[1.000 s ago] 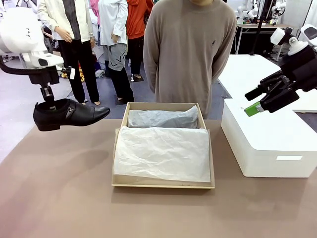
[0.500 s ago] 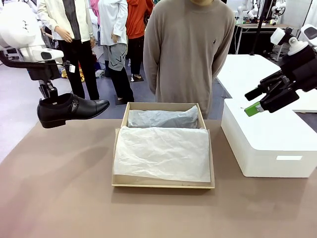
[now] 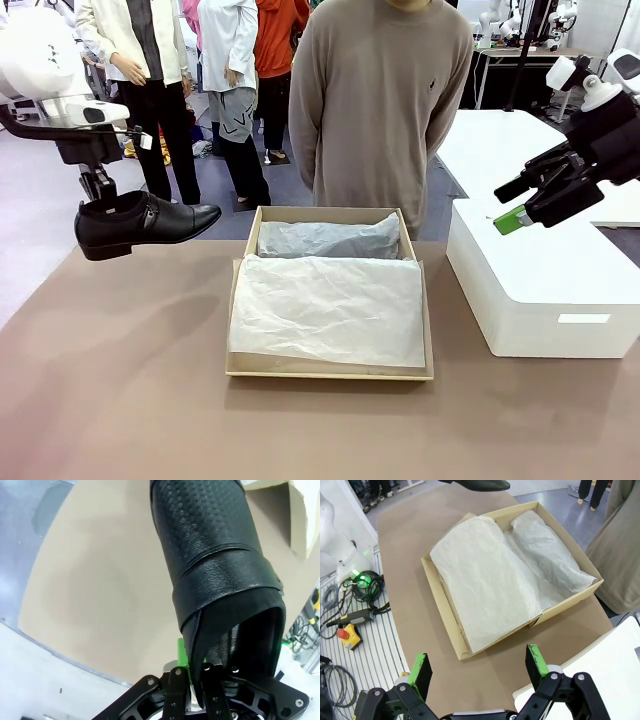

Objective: Pack the shoes into the box.
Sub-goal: Place the other shoe of the Shoes into the Shoes Box.

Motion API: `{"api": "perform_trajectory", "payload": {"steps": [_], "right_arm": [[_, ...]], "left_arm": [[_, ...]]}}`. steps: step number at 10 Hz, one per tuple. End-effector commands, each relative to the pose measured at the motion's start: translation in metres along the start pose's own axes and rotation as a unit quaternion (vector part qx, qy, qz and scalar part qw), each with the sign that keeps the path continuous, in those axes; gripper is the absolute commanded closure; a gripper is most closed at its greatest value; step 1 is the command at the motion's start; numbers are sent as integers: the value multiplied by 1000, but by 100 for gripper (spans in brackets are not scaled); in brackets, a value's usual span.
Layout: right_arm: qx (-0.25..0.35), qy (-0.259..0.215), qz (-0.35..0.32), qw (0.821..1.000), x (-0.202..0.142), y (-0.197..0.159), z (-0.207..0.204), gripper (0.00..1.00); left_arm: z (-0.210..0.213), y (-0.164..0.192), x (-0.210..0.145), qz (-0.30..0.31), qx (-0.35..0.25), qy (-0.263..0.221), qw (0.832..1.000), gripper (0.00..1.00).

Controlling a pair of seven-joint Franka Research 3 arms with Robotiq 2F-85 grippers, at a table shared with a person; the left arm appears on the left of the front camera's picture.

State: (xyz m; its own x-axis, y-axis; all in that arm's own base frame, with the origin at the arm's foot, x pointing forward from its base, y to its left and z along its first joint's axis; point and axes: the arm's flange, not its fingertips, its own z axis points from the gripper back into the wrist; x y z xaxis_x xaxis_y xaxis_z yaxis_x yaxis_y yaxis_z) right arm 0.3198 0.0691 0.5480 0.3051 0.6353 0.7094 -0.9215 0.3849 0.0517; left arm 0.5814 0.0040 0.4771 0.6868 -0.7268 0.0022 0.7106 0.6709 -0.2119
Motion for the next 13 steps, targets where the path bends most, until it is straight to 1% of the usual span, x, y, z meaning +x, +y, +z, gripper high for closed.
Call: {"api": "perform_trajectory", "payload": {"steps": [1,3,4,5,6,7,9,10,11,13], "right_arm": [[8,-16,10,1000,1,-3,-1,0],[8,-16,10,1000,1,-3,-1,0],[8,-16,10,1000,1,-3,-1,0],[8,-16,10,1000,1,-3,-1,0],[8,-16,10,1000,1,-3,-1,0],[8,-16,10,1000,1,-3,-1,0],[8,-16,10,1000,1,-3,-1,0],[8,-16,10,1000,1,-3,-1,0],[8,-16,10,1000,1,-3,-1,0],[8,-16,10,1000,1,-3,-1,0]], "left_arm": [[15,-26,13,102,9,-33,994,100],[28,-48,29,193,-4,-60,979,100],[31,-59,38,249,-6,-65,966,100],[33,-71,49,285,6,-72,956,100],[35,-82,60,301,4,-72,951,100],[38,-96,73,333,20,-55,941,100],[43,-116,91,358,65,-64,929,100],[44,-122,98,357,79,-62,929,100],[33,-112,86,342,35,-63,937,100],[33,-112,86,342,35,-63,937,100]]}}
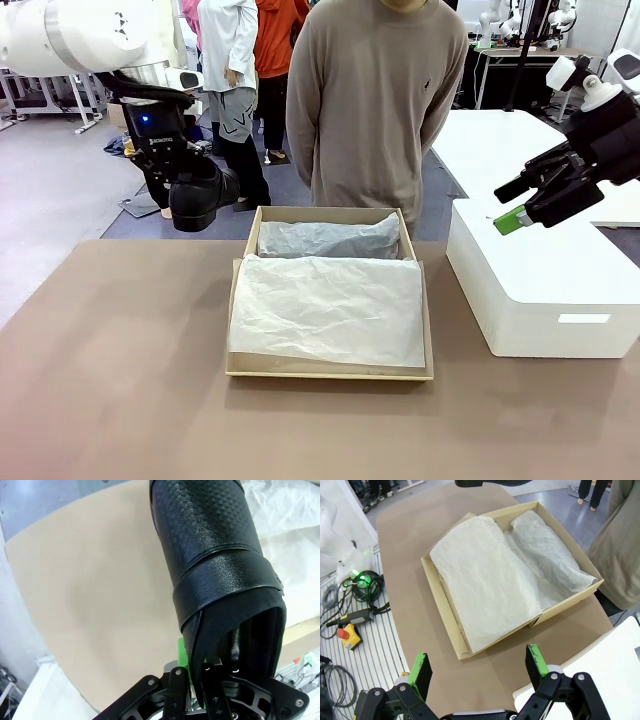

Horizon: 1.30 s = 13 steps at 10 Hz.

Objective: Pack the shoes into the box.
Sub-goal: Place the other shoe of the Shoes into the Shoes Box.

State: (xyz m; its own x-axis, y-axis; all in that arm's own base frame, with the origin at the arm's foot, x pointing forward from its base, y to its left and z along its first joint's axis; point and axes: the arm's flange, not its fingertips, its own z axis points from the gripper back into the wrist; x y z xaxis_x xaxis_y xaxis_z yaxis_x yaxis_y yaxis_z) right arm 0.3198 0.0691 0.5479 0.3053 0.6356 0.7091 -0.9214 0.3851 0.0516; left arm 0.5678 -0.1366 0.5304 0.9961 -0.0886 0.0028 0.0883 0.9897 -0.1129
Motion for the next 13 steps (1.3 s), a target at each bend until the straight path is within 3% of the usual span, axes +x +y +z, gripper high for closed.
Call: {"api": "perform_trajectory", "payload": {"steps": [1,5,6,8,11,13], "right_arm": [[8,-17,10,1000,1,-3,-1,0],[8,-17,10,1000,1,-3,-1,0],[8,-17,10,1000,1,-3,-1,0],[8,-17,10,1000,1,-3,-1,0],[8,-17,10,1000,1,-3,-1,0],[8,-17,10,1000,1,-3,-1,0]], "left_arm": [[3,7,-2,-7,-14,0,1000,100],[-1,-5,0,24,7,-9,1000,100],[5,-20,-2,62,8,-28,998,100],[16,-61,-4,198,17,-37,979,100],[22,-118,-1,277,33,-63,958,100],[19,-155,5,291,32,-56,954,100]]}}
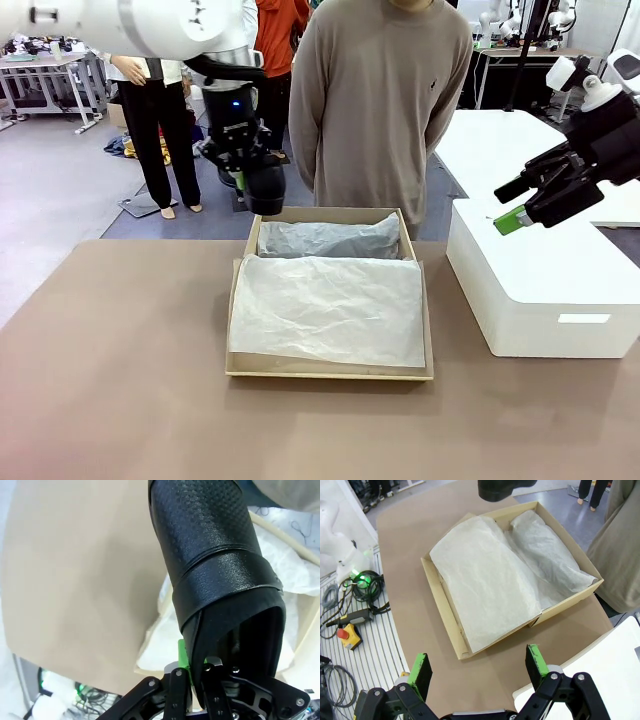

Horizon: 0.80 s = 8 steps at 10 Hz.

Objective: Pack the shoes into the box.
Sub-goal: Place the other shoe of the Shoes into the Shoes Box.

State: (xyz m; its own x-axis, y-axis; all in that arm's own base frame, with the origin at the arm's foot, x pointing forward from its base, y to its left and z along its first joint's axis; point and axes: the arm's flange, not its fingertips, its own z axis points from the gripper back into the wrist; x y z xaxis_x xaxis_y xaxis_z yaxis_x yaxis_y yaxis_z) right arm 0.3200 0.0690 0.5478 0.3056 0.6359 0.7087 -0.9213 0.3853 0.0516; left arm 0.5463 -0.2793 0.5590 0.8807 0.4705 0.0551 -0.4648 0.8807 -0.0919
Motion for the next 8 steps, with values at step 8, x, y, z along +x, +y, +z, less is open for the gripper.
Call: {"api": "perform_trajectory", "payload": {"steps": [8], "right_arm": [[8,-17,11,1000,1,-3,-1,0]], "left_arm": [[-3,-15,-5,6,3,-3,1000,100]]}}
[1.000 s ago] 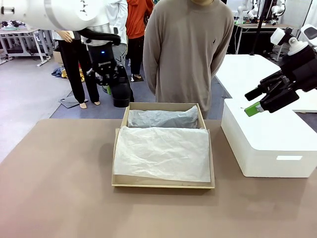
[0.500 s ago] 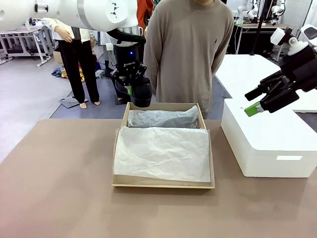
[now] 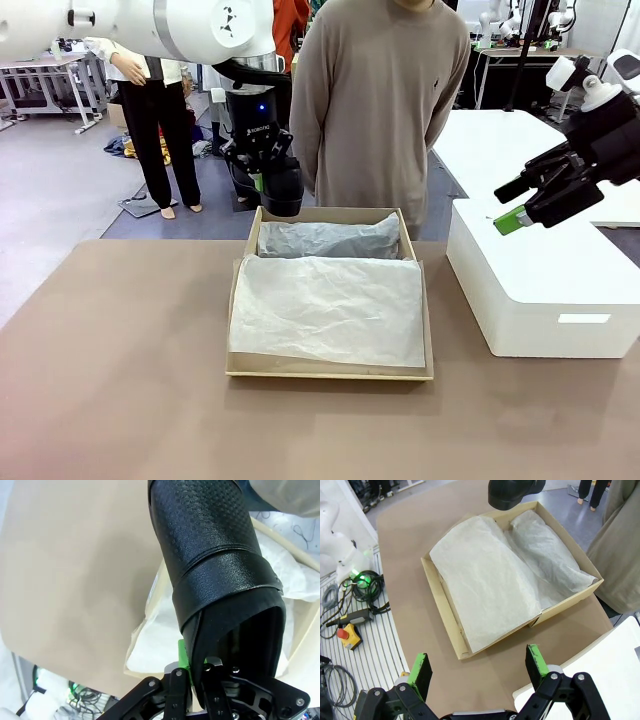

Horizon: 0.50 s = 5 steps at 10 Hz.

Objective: Pack the shoes into the box.
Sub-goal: Place the other shoe of the Shoes into the Shoes Box.

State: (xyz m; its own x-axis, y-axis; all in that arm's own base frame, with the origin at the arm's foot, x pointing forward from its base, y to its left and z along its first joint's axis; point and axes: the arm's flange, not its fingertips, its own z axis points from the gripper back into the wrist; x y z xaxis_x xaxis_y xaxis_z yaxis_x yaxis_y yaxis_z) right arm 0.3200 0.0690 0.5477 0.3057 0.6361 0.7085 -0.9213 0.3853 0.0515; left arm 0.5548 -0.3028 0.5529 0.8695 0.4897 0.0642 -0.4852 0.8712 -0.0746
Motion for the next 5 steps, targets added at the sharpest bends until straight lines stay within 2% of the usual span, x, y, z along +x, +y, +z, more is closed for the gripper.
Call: {"api": "perform_trajectory", "payload": {"steps": [1,2,4,5], "right_arm": [[8,-17,11,1000,1,-3,0,0],[8,-17,11,1000,1,-3,0,0],[8,-17,11,1000,1,-3,0,0],[8,-17,11,1000,1,-3,0,0]], "left_arm": [[5,10,-1,-5,-6,3,1000,100],[0,0,0,0,0,0,1000,100],[7,-21,-22,134,12,-22,991,100],[9,-32,-35,174,20,-32,984,100]]}}
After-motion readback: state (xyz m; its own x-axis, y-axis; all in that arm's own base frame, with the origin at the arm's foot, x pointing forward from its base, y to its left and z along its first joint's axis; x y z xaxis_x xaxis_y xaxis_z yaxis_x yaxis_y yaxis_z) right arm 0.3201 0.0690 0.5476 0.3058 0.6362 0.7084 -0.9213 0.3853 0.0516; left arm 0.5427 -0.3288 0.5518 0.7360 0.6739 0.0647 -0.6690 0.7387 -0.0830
